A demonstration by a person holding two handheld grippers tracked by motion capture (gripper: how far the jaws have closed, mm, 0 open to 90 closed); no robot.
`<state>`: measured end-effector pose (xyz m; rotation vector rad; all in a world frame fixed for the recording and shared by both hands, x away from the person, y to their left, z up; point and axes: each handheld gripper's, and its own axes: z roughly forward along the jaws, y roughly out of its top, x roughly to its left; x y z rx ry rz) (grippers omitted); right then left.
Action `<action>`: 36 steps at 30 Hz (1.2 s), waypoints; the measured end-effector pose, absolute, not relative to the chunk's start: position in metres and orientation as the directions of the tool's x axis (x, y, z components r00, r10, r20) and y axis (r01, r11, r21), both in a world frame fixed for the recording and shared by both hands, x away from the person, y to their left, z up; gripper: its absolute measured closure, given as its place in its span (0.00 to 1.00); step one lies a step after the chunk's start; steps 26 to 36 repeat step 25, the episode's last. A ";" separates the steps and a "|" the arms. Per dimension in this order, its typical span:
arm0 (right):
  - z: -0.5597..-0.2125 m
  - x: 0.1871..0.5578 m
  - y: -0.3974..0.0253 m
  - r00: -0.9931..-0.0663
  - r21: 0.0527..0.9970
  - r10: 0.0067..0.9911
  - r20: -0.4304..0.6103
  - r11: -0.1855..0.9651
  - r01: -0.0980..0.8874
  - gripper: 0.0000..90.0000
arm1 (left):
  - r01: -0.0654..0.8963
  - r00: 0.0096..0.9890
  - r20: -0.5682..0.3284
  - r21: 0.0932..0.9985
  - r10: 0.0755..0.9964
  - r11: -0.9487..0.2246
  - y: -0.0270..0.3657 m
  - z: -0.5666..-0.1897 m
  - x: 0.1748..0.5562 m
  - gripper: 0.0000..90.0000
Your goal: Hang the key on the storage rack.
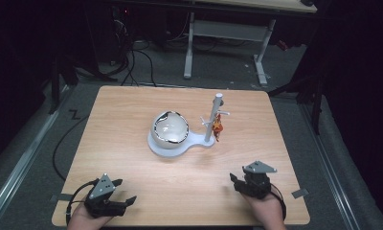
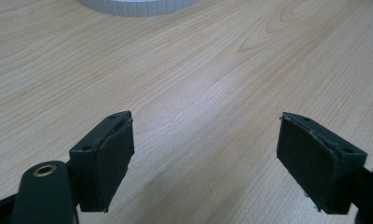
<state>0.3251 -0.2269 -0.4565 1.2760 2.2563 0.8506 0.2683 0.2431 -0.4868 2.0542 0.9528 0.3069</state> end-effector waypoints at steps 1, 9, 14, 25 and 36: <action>-0.461 0.325 -0.228 -0.510 0.669 0.860 -0.028 0.395 0.629 0.45 | 0.518 0.682 -0.116 0.773 0.722 -0.365 0.243 -0.487 0.269 0.21; -0.467 0.335 -0.223 -0.536 0.713 0.843 -0.042 0.401 0.576 0.34 | 0.520 0.666 -0.118 0.781 0.736 -0.345 0.244 -0.486 0.269 0.19; -0.469 0.333 -0.222 -0.549 0.709 0.835 -0.045 0.413 0.571 0.34 | 0.529 0.657 -0.125 0.780 0.744 -0.336 0.246 -0.488 0.269 0.19; -0.471 0.328 -0.226 -0.539 0.699 0.840 -0.068 0.425 0.575 0.34 | 0.514 0.682 -0.127 0.784 0.720 -0.349 0.238 -0.487 0.277 0.19; -0.471 0.328 -0.226 -0.539 0.699 0.840 -0.068 0.425 0.575 0.34 | 0.514 0.682 -0.127 0.784 0.720 -0.349 0.238 -0.487 0.277 0.19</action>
